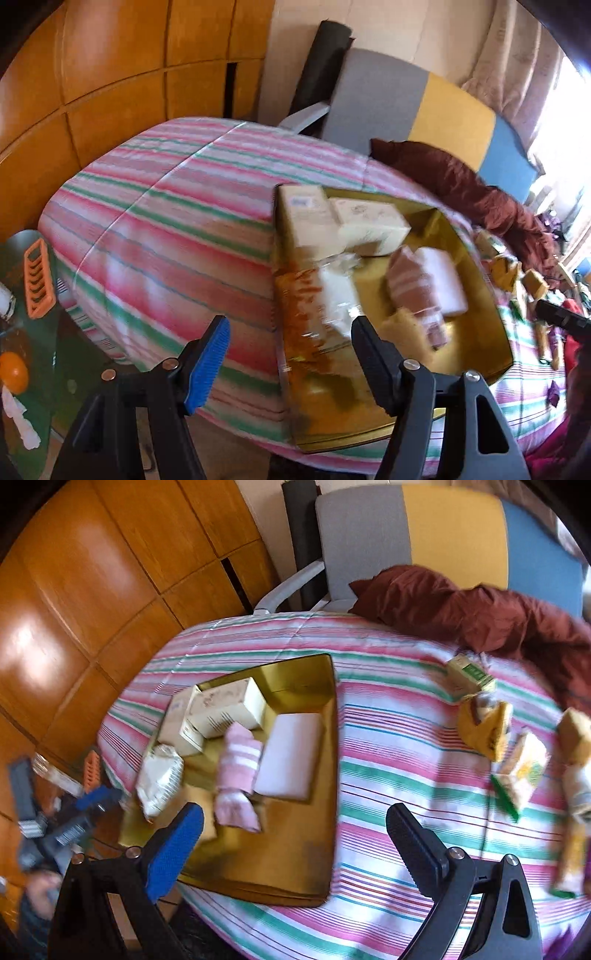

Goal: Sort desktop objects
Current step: 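Move both tools back toward the remaining items on the cloth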

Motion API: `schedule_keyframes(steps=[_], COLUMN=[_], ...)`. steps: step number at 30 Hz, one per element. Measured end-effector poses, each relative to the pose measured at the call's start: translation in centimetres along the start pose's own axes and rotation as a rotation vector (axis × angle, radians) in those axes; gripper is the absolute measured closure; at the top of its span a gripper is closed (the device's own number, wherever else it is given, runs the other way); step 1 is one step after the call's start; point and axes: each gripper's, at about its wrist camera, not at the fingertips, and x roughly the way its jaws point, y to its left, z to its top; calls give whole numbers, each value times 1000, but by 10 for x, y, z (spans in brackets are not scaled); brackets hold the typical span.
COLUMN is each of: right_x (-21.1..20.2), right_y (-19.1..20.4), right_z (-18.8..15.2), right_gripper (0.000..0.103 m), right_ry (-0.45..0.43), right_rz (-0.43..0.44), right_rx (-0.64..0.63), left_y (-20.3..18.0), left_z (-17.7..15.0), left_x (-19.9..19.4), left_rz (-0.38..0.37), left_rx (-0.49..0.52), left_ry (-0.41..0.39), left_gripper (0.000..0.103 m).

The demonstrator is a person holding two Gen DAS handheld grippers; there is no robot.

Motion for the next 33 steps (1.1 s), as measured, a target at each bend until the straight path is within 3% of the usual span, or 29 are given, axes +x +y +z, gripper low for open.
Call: schedule_keyframes(steps=[6,12,16,26,33], right_x=[-11,-17,-25,-49,-90], right_y=[-5,-25,-44,-97,-146], right_z=[-19,-34,-42,-60,-65], right_gripper=[4,17,21,26,26], right_ry=[-32,-30,-30,-5,-55], right_rz=[-56,-99,-135,-205,-227], right_rx=[-11,38,78,207,354], left_y=[-38,-73,-89,-110,-140], left_z=[4,-2,-7,-9,-10], left_x=[-5,-5,-1,-1,-1], left_rz=[-59,-122,-159,-238,-276], left_rx=[73,148,186,214,305], left_ry=[-8,11,31,48,66], left_gripper=[34,36,45,41,38])
